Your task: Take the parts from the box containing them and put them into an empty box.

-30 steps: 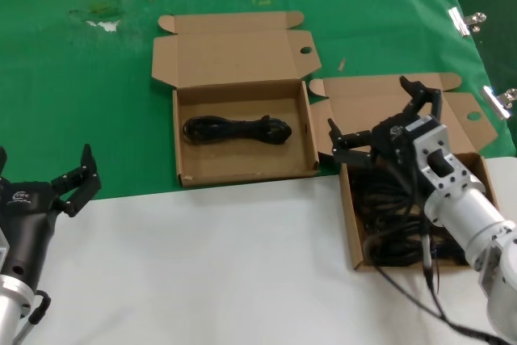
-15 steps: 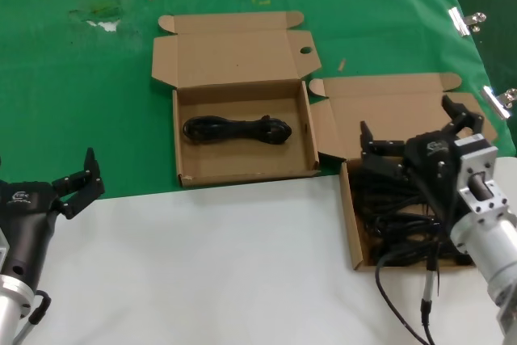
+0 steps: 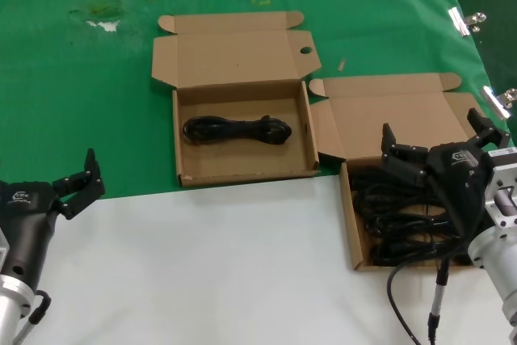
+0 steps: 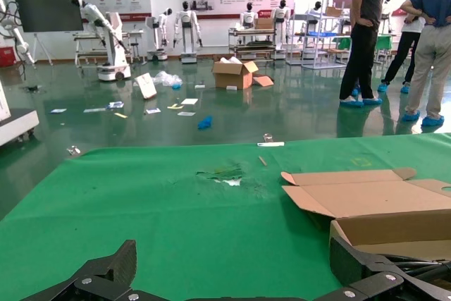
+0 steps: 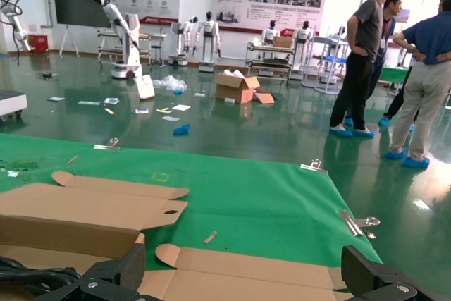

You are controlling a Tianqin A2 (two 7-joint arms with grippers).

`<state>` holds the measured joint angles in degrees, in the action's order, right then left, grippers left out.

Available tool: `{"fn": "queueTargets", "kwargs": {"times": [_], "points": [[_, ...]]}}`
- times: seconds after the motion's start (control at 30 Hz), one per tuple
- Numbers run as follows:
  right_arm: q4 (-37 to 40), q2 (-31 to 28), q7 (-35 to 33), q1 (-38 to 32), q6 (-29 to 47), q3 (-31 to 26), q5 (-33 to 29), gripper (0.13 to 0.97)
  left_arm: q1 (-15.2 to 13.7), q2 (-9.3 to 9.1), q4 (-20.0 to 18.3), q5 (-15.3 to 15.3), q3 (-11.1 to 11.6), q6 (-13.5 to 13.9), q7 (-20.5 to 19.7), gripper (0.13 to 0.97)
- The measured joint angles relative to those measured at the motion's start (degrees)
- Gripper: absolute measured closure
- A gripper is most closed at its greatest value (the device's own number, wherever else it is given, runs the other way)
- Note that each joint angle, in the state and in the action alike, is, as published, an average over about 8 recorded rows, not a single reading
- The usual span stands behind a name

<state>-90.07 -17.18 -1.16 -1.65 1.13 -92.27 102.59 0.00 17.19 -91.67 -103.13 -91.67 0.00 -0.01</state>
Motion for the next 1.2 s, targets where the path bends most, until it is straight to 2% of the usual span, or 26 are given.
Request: {"fn": "queueTargets", "kwargs": {"times": [1.2], "points": [[-0.02, 0.0, 0.01, 0.02, -0.02, 0.01, 0.01, 0.129, 0.0, 0.0, 0.0, -0.01, 0.0, 0.0, 0.01, 0.132]]}}
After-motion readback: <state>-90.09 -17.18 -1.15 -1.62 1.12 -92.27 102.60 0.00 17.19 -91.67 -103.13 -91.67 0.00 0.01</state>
